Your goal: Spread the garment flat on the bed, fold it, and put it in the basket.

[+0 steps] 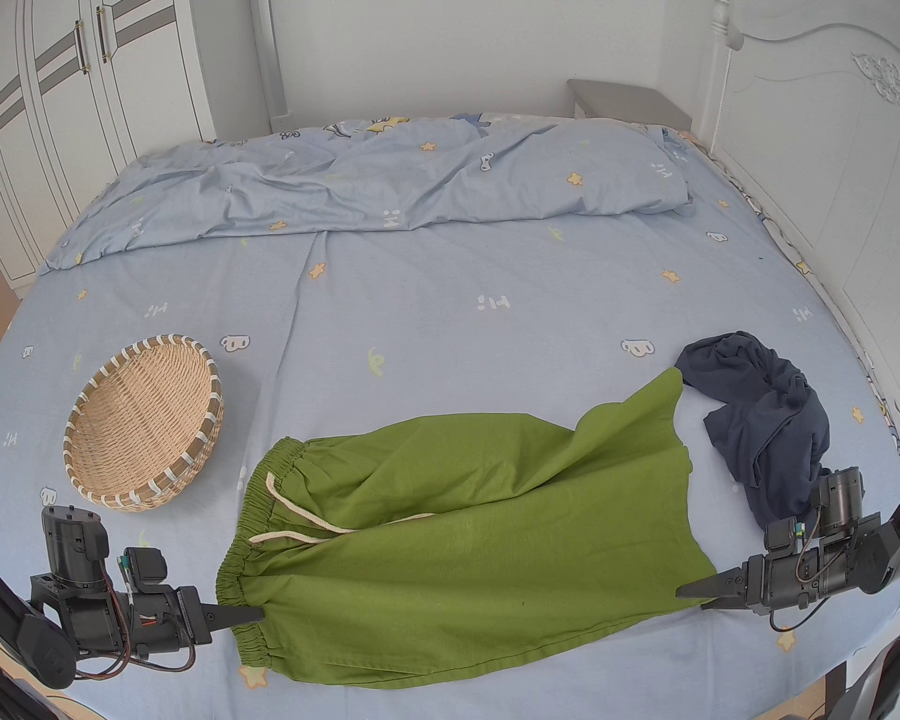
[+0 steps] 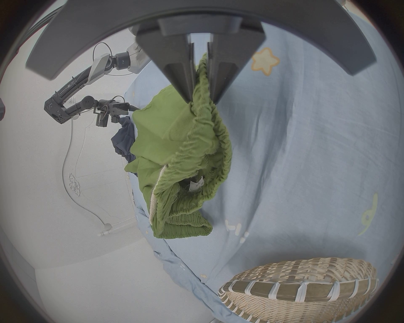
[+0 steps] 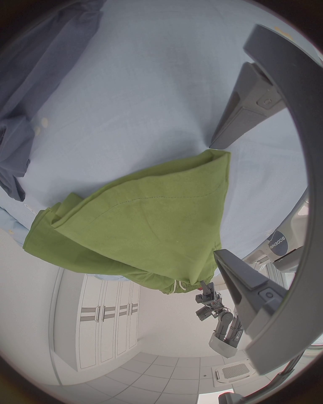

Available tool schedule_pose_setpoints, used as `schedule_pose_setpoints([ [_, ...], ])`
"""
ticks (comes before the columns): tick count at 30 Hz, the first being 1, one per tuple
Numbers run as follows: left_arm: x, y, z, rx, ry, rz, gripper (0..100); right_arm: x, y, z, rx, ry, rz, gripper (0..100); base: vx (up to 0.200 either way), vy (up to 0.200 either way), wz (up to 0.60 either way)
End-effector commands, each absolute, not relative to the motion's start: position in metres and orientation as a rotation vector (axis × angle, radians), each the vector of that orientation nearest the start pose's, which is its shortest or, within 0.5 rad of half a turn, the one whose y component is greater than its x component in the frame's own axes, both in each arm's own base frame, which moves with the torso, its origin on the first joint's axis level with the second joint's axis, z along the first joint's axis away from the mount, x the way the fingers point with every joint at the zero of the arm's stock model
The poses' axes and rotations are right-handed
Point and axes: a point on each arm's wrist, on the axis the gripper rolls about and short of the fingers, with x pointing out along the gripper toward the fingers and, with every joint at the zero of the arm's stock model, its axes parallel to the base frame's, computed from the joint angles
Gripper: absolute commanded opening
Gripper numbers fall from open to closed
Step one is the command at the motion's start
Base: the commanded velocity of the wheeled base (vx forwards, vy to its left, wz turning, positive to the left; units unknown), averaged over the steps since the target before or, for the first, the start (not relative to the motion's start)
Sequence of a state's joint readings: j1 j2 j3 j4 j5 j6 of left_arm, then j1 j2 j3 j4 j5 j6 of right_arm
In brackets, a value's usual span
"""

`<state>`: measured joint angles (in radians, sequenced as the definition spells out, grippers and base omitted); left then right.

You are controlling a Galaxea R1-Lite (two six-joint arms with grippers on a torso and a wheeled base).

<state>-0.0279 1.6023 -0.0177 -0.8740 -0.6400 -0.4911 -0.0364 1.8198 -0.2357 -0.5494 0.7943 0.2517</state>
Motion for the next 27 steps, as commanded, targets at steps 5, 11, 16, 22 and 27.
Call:
schedule_pose_setpoints([
  [5,0.152,-0.017,0.058,-0.678,0.855,-0.453,0,0.2,0.006,0.028,0.66,1.062,0.557,0,0.0,0.0,0.0],
  [11,0.152,-0.018,0.057,-0.676,0.859,-0.455,0,0.202,-0.002,0.029,0.691,1.042,0.54,0,0.0,0.0,0.0],
  [16,0.154,-0.018,0.055,-0.68,0.873,-0.449,0,0.202,-0.004,0.03,0.703,1.033,0.541,0,0.0,0.0,0.0],
  [22,0.16,-0.016,0.034,-0.612,0.961,-0.449,0,0.192,-0.002,0.033,0.676,1.026,0.551,0,0.0,0.0,0.0],
  [27,0.158,-0.014,0.032,-0.598,0.992,-0.443,0,0.172,0.002,0.045,0.646,0.992,0.57,0,0.0,0.0,0.0],
])
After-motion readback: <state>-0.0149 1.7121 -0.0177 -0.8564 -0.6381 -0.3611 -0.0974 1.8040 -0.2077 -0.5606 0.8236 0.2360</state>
